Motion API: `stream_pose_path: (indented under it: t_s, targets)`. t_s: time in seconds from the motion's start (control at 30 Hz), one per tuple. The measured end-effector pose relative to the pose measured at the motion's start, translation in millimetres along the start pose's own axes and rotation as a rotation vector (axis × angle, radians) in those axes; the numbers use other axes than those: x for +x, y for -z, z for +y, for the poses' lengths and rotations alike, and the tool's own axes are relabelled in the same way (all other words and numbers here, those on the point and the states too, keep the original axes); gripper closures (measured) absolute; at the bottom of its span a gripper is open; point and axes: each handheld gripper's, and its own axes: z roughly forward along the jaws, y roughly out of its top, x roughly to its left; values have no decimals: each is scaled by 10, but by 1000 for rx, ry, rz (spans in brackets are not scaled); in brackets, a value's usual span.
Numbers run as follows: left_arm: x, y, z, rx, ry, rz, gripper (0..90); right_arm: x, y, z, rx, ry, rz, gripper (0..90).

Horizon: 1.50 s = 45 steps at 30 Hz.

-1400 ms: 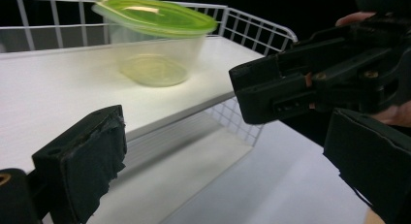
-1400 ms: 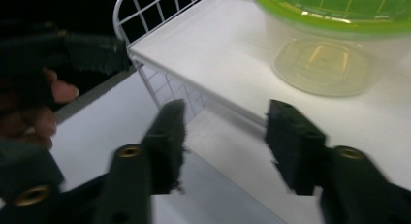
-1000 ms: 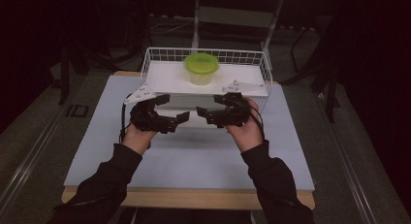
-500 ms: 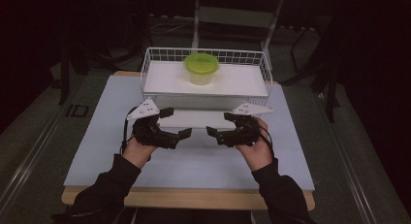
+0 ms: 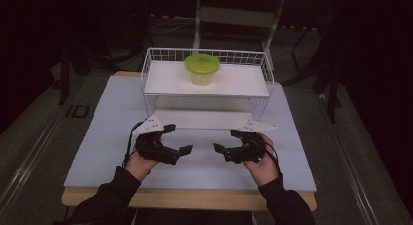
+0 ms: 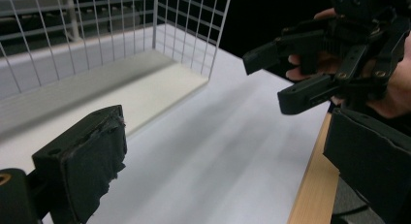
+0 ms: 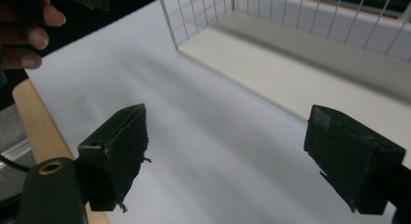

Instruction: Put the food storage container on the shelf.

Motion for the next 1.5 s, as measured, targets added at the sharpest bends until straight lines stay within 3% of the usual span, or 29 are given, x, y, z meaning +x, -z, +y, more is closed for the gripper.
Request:
stream_pose_path:
  t_s: [0.43, 0.77, 1.1, 1.5]
  targets:
    - [28, -29, -352, 72, 17, -22, 27, -63, 52, -431, 52, -2, 6, 158]
    - [73, 21, -538, 95, 20, -16, 27, -108, 162, -608, 86, 10, -15, 157]
    - [154, 109, -697, 126, -12, 14, 27, -188, 303, -773, 119, 16, -39, 153]
    - [212, 230, -812, 141, -13, 45, 27, -263, 396, -808, 102, -12, -66, 153]
